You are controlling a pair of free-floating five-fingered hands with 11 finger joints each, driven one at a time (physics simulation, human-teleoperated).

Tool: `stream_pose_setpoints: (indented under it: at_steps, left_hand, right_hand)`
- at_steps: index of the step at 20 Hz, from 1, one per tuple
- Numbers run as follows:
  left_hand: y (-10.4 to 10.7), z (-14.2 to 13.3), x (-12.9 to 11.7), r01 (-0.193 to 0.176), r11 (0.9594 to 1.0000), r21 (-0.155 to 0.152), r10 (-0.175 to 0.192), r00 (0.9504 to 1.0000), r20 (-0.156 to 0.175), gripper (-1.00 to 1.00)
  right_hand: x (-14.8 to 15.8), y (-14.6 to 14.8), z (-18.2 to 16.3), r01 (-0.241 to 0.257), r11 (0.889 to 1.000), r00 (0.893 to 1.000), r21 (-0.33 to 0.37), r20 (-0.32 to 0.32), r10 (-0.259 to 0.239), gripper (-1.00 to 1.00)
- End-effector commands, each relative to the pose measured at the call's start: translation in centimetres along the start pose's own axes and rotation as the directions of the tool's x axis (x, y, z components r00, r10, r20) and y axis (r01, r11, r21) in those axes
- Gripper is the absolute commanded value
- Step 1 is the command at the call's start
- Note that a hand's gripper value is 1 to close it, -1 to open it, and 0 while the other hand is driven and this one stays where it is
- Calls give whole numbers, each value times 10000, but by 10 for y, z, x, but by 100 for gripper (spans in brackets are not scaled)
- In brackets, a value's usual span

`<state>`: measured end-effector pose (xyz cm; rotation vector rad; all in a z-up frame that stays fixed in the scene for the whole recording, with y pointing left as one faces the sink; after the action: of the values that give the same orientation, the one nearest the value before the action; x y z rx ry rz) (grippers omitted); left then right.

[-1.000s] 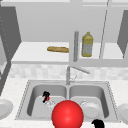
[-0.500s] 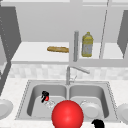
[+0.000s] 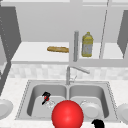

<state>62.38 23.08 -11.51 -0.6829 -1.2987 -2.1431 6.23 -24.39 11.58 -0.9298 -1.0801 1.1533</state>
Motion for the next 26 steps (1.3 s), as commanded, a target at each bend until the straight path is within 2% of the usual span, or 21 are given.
stream_pose_setpoints:
  at_steps: [1, 7, 9, 11, 12, 13, 14, 15, 16, 17, 18, 19, 20, 21, 22, 25, 26]
  left_hand:
    - [-10, -6, 33, 484, 9980, 414, -489, 9988, 105, -100]
    - [-13, -8, 29, 87, 9997, -240, -94, 9995, -316, -100]
    - [-14, -8, 27, -126, 9991, -395, 114, 9995, -296, -100]
    - [-17, -4, 25, -186, 9982, -563, 181, 9998, -86, -100]
    - [-21, -6, 20, -239, 9984, -508, 248, 9996, 164, -100]
    - [-17, -3, 15, -218, 9983, -538, 228, 9995, 197, -100]
    - [-4, -1, 2, -274, 9977, -620, 286, 9994, 186, -100]
    - [2, -4, -3, -366, 9973, -636, 360, 9993, -96, -100]
    - [7, -1, -1, -416, 9974, -587, 405, 9990, -197, -100]
    - [10, 8, 2, -360, 9979, -535, 359, 9994, -32, -100]
    - [9, 12, 4, -477, 9976, -511, 480, 9988, 49, 100]
    - [-2, 23, 11, 728, 9968, -335, -723, 9972, 171, 100]
    - [-6, 20, 19, 955, 9942, -504, -948, 9954, 159, 100]
    - [-3, 19, 19, 851, 9943, -641, -839, 9963, 200, 100]
    - [2, 13, 20, 436, 9976, -546, -448, 9988, -208, 100]
    - [2, 10, 13, 330, 9954, -895, -362, 9987, -346, 100]
    - [0, 9, 11, 384, 9948, -945, -421, 9984, -369, -100]
  right_hand:
    - [0, 0, 0, 0, 10000, 10000, 0, 0, 0, 0]
    - [0, 0, 0, 0, 10000, 10000, 0, 0, 0, 0]
    - [0, 0, 0, 0, 10000, 10000, 0, 0, 0, 0]
    - [0, 0, 0, 0, 10000, 10000, 0, 0, 0, 0]
    - [0, 0, 0, 0, 10000, 10000, 0, 0, 0, 0]
    - [0, 0, 0, 0, 10000, 10000, 0, 0, 0, 0]
    - [0, 0, 0, 0, 10000, 10000, 0, 0, 0, 0]
    - [0, 0, 0, 0, 10000, 10000, 0, 0, 0, 0]
    - [0, 0, 0, 0, 10000, 10000, 0, 0, 0, 0]
    - [0, 0, 0, 0, 10000, 10000, 0, 0, 0, 0]
    - [0, 0, 0, 0, 10000, 10000, 0, 0, 0, 0]
    - [0, 0, 0, 0, 10000, 10000, 0, 0, 0, 0]
    - [0, 0, 0, 0, 10000, 10000, 0, 0, 0, 0]
    - [0, 0, 0, 0, 10000, 10000, 0, 0, 0, 0]
    - [0, 0, 0, 0, 10000, 10000, 0, 0, 0, 0]
    - [0, 0, 0, 0, 10000, 10000, 0, 0, 0, 0]
    - [0, 0, 0, 0, 10000, 10000, 0, 0, 0, 0]
